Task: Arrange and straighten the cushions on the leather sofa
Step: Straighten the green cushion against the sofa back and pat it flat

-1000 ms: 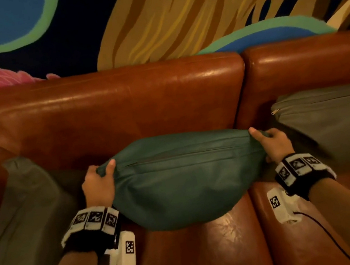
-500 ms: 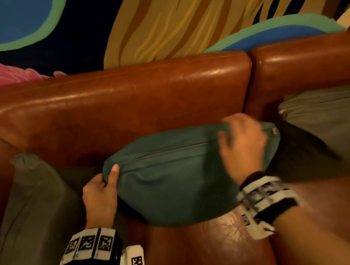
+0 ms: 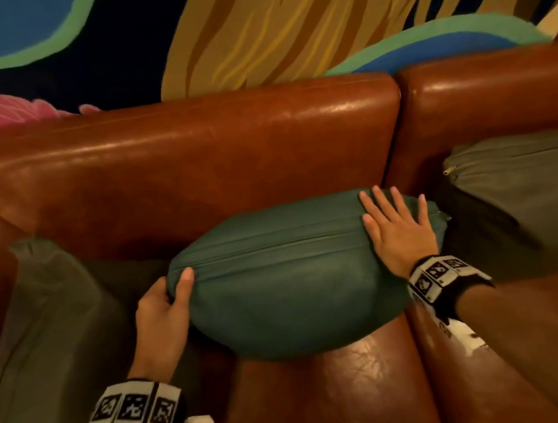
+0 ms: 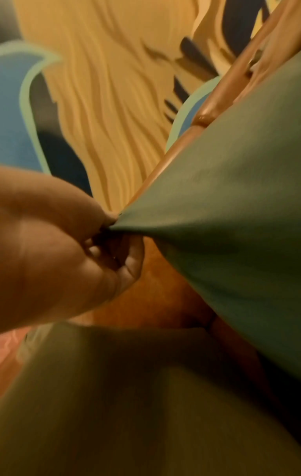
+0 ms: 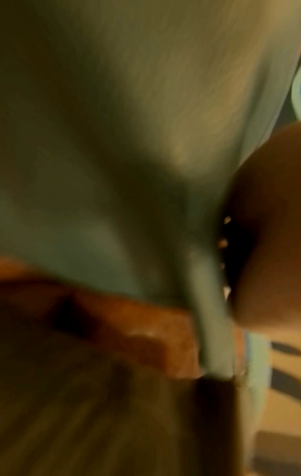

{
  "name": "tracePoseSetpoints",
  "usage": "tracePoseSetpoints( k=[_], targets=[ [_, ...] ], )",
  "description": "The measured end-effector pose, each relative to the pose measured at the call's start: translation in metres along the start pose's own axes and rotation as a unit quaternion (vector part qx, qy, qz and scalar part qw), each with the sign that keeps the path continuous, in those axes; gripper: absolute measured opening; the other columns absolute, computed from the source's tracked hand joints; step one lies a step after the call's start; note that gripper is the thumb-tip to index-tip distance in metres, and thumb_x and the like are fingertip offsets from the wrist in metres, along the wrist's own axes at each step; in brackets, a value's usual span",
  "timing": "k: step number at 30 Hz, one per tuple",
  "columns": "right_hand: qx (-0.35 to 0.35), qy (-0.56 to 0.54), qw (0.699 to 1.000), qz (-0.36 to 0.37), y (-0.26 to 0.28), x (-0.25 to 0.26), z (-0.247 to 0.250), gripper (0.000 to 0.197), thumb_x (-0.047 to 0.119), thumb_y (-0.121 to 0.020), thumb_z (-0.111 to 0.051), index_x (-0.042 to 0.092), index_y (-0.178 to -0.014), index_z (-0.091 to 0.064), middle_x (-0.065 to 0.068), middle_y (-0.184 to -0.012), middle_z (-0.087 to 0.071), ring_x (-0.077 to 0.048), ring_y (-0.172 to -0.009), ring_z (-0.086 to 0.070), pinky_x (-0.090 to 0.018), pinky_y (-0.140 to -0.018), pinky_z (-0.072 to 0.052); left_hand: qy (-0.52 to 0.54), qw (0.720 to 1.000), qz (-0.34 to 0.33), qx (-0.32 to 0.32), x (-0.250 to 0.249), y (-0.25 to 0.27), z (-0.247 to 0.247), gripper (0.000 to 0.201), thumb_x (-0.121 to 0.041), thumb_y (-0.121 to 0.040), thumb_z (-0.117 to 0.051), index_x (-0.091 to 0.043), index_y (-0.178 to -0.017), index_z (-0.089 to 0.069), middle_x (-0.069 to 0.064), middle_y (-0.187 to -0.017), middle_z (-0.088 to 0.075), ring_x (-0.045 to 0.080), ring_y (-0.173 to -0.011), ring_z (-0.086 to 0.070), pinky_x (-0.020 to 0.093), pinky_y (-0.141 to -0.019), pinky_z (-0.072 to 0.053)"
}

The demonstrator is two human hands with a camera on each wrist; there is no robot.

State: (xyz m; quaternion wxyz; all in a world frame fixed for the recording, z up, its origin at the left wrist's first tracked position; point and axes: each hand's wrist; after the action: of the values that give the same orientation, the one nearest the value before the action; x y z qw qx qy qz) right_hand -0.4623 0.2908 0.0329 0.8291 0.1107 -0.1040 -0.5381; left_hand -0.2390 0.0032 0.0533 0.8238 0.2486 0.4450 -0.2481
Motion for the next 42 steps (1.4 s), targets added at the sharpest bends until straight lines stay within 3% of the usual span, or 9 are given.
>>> tracePoseSetpoints(
  k=[3, 9, 14, 17, 24, 28, 32, 36, 42],
  targets=[
    [-0.045, -0.045, 0.998, 0.007, 0.009, 0.049, 0.01, 0.07, 0.055, -0.096, 0.002, 0.024, -0.157, -0.016, -0.002, -0.165, -0.011, -0.026, -0.153, -0.005, -0.059, -0.12, -0.001, 0.036, 0.999, 0.023, -0.011, -0.006, -0.001, -0.01, 0.021, -0.038, -0.095, -0.054, -0.021, -0.087, -0.062, -0.001, -0.089, -0.066, 0.022, -0.094, -0.063, 0.042, -0.089, -0.05],
    [-0.016, -0.071, 0.932, 0.355, 0.049, 0.184, -0.009, 0.056, 0.049, -0.099, -0.02, 0.036, -0.153, -0.027, 0.001, -0.162, -0.026, -0.026, -0.15, -0.022, -0.054, -0.119, -0.01, 0.042, 0.998, 0.014, -0.049, -0.013, -0.005, -0.016, 0.025, -0.041, -0.094, -0.054, -0.022, -0.08, -0.062, 0.003, -0.085, -0.067, 0.026, -0.09, -0.064, 0.044, -0.086, -0.051],
    [-0.046, -0.019, 0.994, 0.098, -0.002, 0.028, -0.016, 0.076, 0.066, -0.091, 0.008, 0.036, -0.154, -0.023, 0.0, -0.164, -0.019, -0.028, -0.151, -0.018, -0.056, -0.118, -0.01, 0.042, 0.995, 0.062, -0.07, -0.002, -0.021, -0.003, 0.049, -0.053, -0.091, -0.053, -0.007, -0.075, -0.059, 0.015, -0.079, -0.064, 0.037, -0.084, -0.063, 0.055, -0.08, -0.052],
    [-0.042, -0.125, 0.989, -0.066, 0.0, -0.04, -0.004, 0.059, 0.055, -0.101, -0.024, 0.035, -0.156, -0.018, -0.005, -0.166, -0.006, -0.03, -0.152, -0.004, -0.057, -0.118, -0.006, 0.045, 0.992, 0.075, -0.091, -0.006, -0.019, -0.007, 0.055, -0.055, -0.089, -0.053, -0.002, -0.077, -0.06, 0.017, -0.08, -0.064, 0.035, -0.085, -0.062, 0.048, -0.081, -0.051],
    [-0.135, -0.609, 0.744, -0.24, 0.015, -0.049, -0.002, 0.063, 0.053, -0.065, -0.08, 0.009, -0.109, -0.068, -0.016, -0.107, -0.071, -0.024, -0.1, -0.069, -0.044, -0.097, -0.052, 0.167, 0.981, 0.084, -0.048, -0.001, 0.012, -0.021, 0.02, -0.033, -0.094, -0.058, -0.024, -0.11, -0.063, 0.002, -0.11, -0.067, 0.021, -0.108, -0.062, 0.049, -0.101, -0.047],
    [-0.212, -0.68, 0.678, -0.185, 0.016, -0.053, 0.035, 0.024, 0.01, -0.085, -0.073, 0.01, -0.106, -0.06, -0.002, -0.09, -0.068, -0.002, -0.075, -0.068, -0.018, -0.074, -0.055, 0.24, 0.965, 0.073, -0.071, -0.021, 0.0, -0.01, 0.007, -0.021, -0.09, -0.064, -0.019, -0.083, -0.066, -0.012, -0.072, -0.072, 0.005, -0.078, -0.067, 0.026, -0.07, -0.058],
    [-0.15, -0.72, 0.636, -0.236, -0.002, -0.049, 0.02, 0.047, 0.031, -0.086, -0.072, 0.005, -0.122, -0.059, -0.007, -0.105, -0.071, -0.012, -0.09, -0.07, -0.028, -0.077, -0.053, 0.331, 0.932, 0.147, -0.003, -0.013, -0.011, -0.021, 0.012, -0.026, -0.095, -0.056, -0.017, -0.092, -0.063, -0.009, -0.083, -0.073, 0.005, -0.081, -0.067, 0.025, -0.075, -0.052],
    [-0.079, -0.715, 0.645, -0.257, 0.001, -0.034, -0.002, 0.03, 0.02, -0.096, -0.058, 0.01, -0.124, -0.064, -0.009, -0.123, -0.067, -0.024, -0.114, -0.063, -0.038, -0.094, -0.051, 0.282, 0.941, 0.182, 0.039, -0.002, -0.006, -0.047, 0.011, -0.018, -0.099, -0.05, -0.017, -0.096, -0.06, 0.001, -0.101, -0.066, 0.014, -0.089, -0.062, 0.035, -0.084, -0.049],
    [-0.175, -0.598, 0.745, -0.239, 0.007, -0.049, 0.001, 0.016, 0.017, -0.081, -0.079, 0.017, -0.077, -0.063, -0.005, -0.079, -0.067, -0.017, -0.074, -0.062, -0.037, -0.077, -0.055, 0.199, 0.969, 0.138, -0.047, 0.018, -0.01, -0.04, 0.014, -0.013, -0.09, -0.063, -0.004, -0.081, -0.06, 0.012, -0.083, -0.064, 0.026, -0.082, -0.063, 0.02, -0.06, -0.058]
  ],
)
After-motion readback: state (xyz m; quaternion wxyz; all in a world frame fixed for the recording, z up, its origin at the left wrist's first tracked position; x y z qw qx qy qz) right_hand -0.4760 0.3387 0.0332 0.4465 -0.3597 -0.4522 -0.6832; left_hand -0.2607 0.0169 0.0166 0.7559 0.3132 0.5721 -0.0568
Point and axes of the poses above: each hand's wrist, its own y-axis away from the middle knuckle, its own z-axis out of the back of the hand, x = y × z
